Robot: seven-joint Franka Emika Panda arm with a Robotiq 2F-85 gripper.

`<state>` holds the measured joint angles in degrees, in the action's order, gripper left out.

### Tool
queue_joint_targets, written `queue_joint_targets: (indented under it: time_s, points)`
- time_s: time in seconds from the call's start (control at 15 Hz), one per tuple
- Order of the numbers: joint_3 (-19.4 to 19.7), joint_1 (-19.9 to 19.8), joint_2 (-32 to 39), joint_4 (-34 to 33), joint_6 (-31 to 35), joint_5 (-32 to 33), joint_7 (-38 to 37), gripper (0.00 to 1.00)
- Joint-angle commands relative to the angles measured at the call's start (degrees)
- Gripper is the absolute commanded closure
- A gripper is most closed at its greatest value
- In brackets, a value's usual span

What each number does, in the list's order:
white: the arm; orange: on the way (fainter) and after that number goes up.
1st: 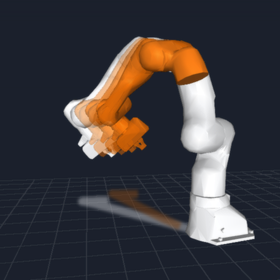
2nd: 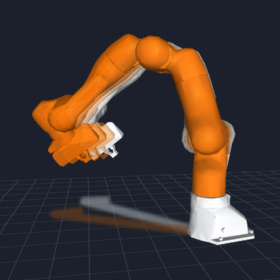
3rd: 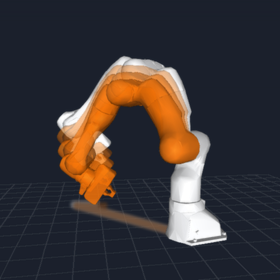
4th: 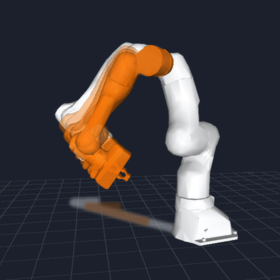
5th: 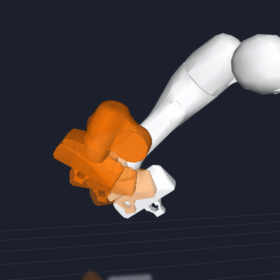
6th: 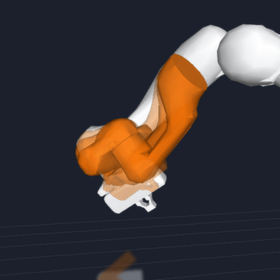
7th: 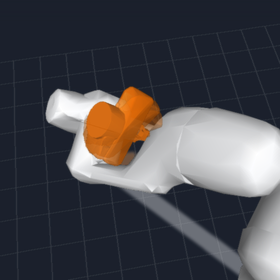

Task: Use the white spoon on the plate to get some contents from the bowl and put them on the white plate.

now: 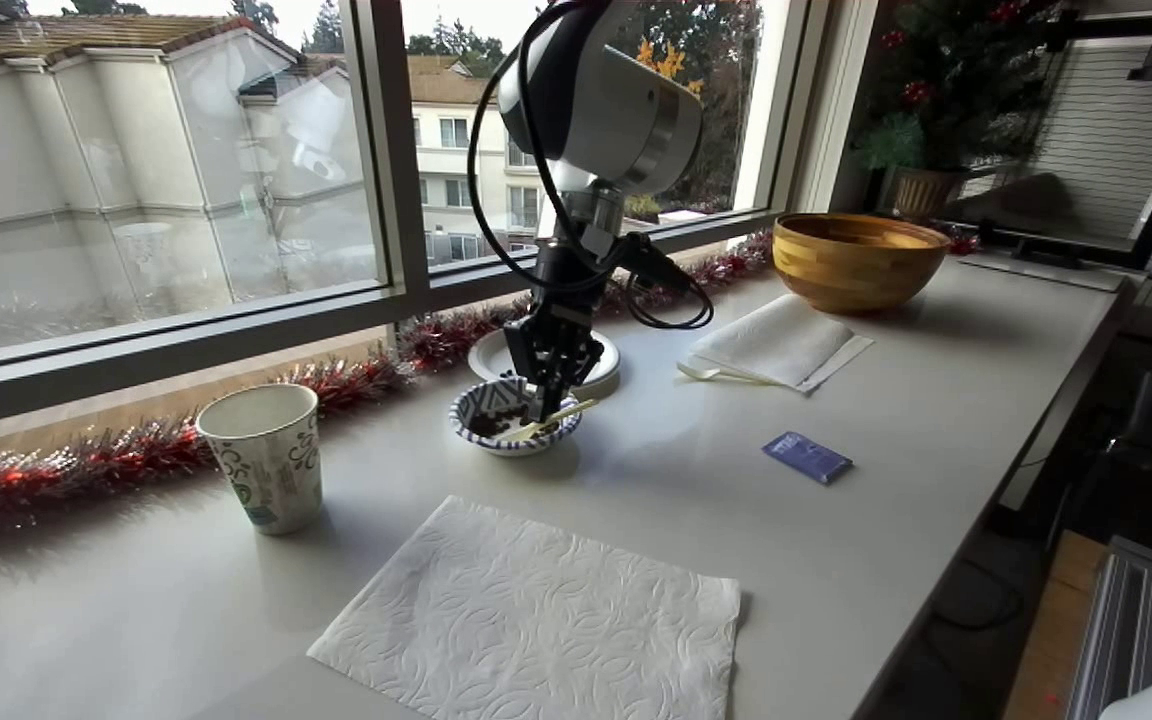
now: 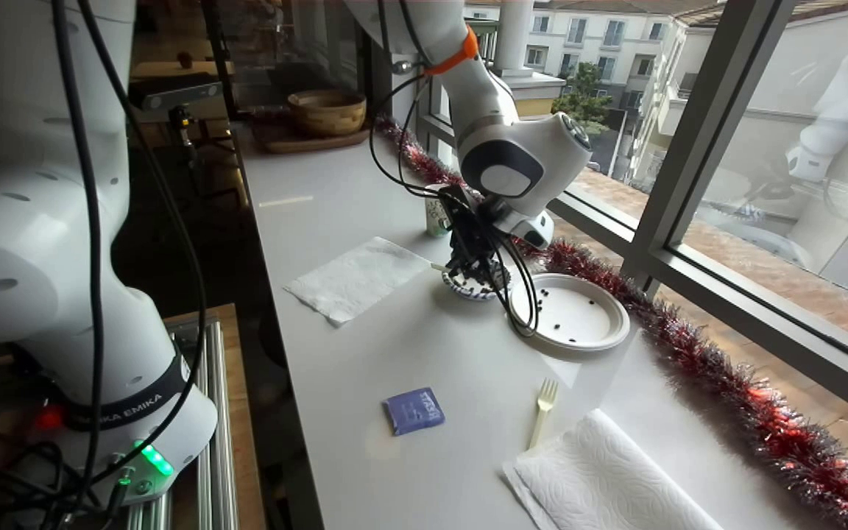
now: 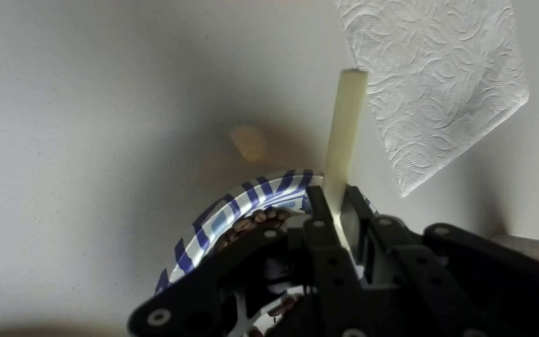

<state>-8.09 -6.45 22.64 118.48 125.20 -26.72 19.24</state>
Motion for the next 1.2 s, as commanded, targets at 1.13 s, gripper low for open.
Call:
queue_joint_targets:
  time_s: [1.13]
  points:
    - [-0.3, 3.0, 3.3, 0.1, 14.3, 7.7, 8.3, 0.97]
